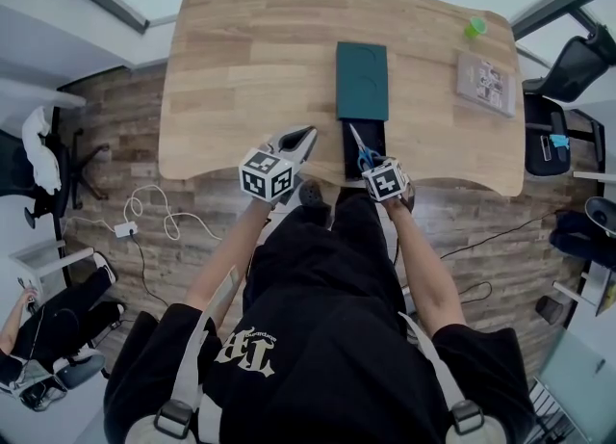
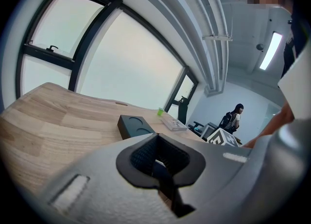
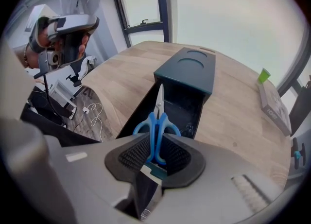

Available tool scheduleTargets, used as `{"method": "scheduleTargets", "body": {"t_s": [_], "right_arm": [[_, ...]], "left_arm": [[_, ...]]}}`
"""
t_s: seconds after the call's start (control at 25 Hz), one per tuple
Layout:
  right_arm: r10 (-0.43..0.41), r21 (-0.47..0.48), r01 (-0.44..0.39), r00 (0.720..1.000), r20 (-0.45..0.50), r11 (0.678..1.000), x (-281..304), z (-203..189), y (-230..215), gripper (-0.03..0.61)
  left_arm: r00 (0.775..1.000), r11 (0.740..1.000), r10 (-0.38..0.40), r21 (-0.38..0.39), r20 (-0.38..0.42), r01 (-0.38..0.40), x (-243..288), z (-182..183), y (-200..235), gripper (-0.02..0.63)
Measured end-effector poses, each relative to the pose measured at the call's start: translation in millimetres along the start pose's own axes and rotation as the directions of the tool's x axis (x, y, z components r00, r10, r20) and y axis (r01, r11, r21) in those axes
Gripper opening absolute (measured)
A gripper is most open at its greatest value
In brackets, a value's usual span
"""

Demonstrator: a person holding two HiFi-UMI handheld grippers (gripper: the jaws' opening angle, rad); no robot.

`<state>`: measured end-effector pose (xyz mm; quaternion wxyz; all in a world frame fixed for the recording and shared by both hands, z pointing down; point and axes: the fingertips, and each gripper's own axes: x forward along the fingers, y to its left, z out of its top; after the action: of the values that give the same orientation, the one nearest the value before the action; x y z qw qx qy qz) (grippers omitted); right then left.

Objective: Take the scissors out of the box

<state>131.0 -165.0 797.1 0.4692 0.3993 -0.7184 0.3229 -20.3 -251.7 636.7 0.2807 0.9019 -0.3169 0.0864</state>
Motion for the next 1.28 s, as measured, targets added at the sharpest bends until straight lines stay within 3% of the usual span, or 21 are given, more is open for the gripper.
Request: {"method": "scheduleTargets", "body": {"t_s": [0.32, 0.6, 0.88, 1.28], "right_arm": [[0.011, -0.015, -0.01, 0.996, 0.087, 1.0, -22, 12, 8, 0.084], [0.009, 0.001, -0.009, 0.977, 0.214, 1.0, -54, 43, 8, 0.084], [-0.04, 0.022, 0.035, 0.94, 0.338, 0.999, -90, 84, -10, 0.084], [-0.096, 0.048, 0.083, 0.868, 0.487, 0.995, -142, 134, -31, 0.084]], "left_arm": [[1.0, 1.0, -0.009, 0.01, 0.007, 0.009, 0, 4, -4, 0.0], [0.999, 1.0, -0.012, 0.024, 0.029, 0.011, -3, 17, -6, 0.0], [0.997, 1.0, 0.014, 0.019, 0.075, -0.016, -7, 36, 1, 0.0], [0.992, 0.997, 0.007, 0.07, 0.124, -0.016, -8, 78, 3, 0.0]]}}
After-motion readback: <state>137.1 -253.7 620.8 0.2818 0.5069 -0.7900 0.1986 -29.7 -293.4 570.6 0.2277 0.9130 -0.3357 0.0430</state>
